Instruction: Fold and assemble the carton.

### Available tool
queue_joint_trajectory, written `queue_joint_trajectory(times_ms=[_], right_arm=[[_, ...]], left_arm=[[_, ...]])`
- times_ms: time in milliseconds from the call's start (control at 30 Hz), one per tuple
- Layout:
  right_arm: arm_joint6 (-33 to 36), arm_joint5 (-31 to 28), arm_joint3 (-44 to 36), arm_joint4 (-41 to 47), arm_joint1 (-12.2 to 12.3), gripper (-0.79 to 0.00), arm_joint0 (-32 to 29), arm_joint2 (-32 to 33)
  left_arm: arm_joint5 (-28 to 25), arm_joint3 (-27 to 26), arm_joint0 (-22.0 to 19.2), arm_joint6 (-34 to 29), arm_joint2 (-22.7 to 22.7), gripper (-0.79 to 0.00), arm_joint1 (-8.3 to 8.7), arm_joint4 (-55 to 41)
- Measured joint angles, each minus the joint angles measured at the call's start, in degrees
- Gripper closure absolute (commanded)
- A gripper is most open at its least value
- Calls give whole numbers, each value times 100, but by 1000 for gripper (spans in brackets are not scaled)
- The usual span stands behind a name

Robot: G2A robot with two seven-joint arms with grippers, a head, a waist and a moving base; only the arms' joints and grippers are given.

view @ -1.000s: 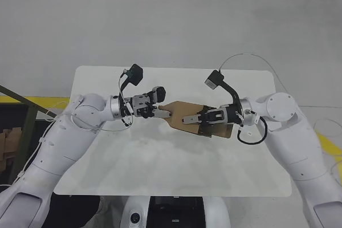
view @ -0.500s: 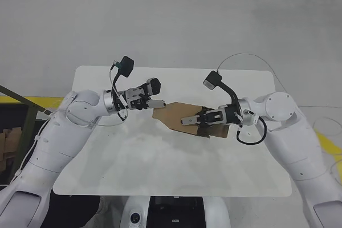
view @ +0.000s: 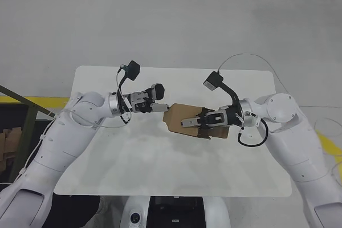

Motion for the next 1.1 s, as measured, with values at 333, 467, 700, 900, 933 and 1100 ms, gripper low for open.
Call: queue_joint_trajectory(times_ms=[333, 467, 700, 900, 933, 1100], right_arm=[[15, -88, 32, 255, -8, 0, -16, 0], [55, -161, 66, 422, -17, 0, -13, 2], [140, -268, 155, 663, -33, 0, -1, -7], [203, -351, 223, 790, -47, 0, 25, -20], [212, -357, 228, 796, -49, 0, 31, -24], [260, -383, 251, 833, -61, 0, 61, -57]], left_arm=[[-205, -36, 59, -84, 15, -785, -16, 11], [-236, -74, 82, -103, 26, -785, -22, 44], [-252, -111, 92, -172, 67, -785, -36, 41], [-259, -155, 81, -254, 123, -785, -53, -35], [-257, -157, 75, -268, 133, -785, -56, -58], [-252, -166, 36, -373, 200, -785, -75, -224]])
